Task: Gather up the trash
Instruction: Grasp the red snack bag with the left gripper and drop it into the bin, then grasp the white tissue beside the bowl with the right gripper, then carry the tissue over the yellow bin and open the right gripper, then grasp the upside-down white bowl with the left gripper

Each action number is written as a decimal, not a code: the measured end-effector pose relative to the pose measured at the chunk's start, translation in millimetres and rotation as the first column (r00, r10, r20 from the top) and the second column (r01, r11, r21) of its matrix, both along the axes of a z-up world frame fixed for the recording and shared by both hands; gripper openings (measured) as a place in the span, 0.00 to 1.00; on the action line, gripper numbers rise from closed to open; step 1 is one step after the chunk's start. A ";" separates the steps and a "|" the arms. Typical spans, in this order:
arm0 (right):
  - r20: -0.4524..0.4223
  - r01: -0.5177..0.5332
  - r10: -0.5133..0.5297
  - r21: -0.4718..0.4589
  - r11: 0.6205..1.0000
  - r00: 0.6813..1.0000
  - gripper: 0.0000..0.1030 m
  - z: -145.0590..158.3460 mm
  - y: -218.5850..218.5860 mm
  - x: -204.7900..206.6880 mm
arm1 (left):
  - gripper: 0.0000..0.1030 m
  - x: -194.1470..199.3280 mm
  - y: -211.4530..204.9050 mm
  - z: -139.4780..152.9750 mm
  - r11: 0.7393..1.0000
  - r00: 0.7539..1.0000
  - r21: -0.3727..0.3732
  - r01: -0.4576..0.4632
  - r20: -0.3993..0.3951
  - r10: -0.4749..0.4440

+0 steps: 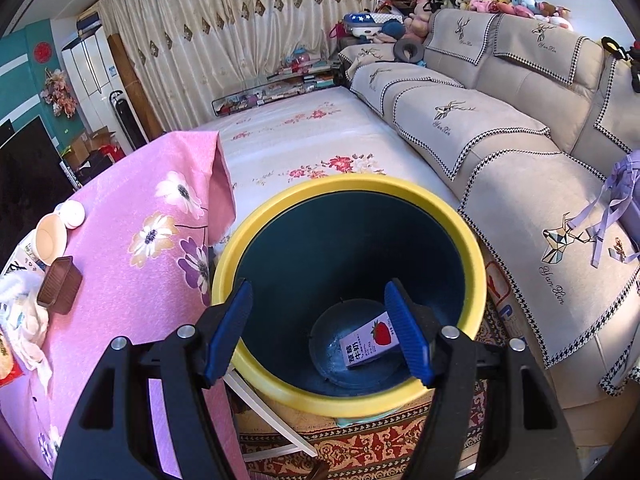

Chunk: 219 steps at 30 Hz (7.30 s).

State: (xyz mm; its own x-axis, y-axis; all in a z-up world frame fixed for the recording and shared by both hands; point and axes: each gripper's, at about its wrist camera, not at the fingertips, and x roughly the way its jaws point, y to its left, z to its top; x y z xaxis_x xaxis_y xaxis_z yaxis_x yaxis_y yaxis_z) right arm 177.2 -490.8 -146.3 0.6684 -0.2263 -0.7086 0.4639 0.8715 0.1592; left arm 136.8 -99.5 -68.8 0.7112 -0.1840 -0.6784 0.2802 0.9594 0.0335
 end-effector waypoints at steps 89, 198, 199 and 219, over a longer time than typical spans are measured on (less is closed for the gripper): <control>-0.069 -0.639 0.644 0.082 0.765 0.762 0.61 -2.1 278.9 66.5 | 0.91 -46.5 57.8 37.1 0.985 0.956 -0.086 -0.150 0.241 0.166; -0.134 -0.243 0.249 0.061 0.968 0.959 0.57 2.4 1.0 44.2 | 0.91 99.9 -36.4 -31.2 0.997 0.998 0.065 0.040 0.042 -0.043; -0.127 -0.245 0.251 0.066 0.967 0.960 0.57 3.1 2.7 42.6 | 0.91 108.1 -38.3 -34.8 0.997 0.998 0.064 0.050 0.024 -0.052; -0.100 -0.256 0.270 0.133 0.958 0.958 0.58 -2.4 13.2 34.3 | 0.78 160.5 -55.5 -69.2 0.997 0.992 0.045 0.062 -0.116 -0.057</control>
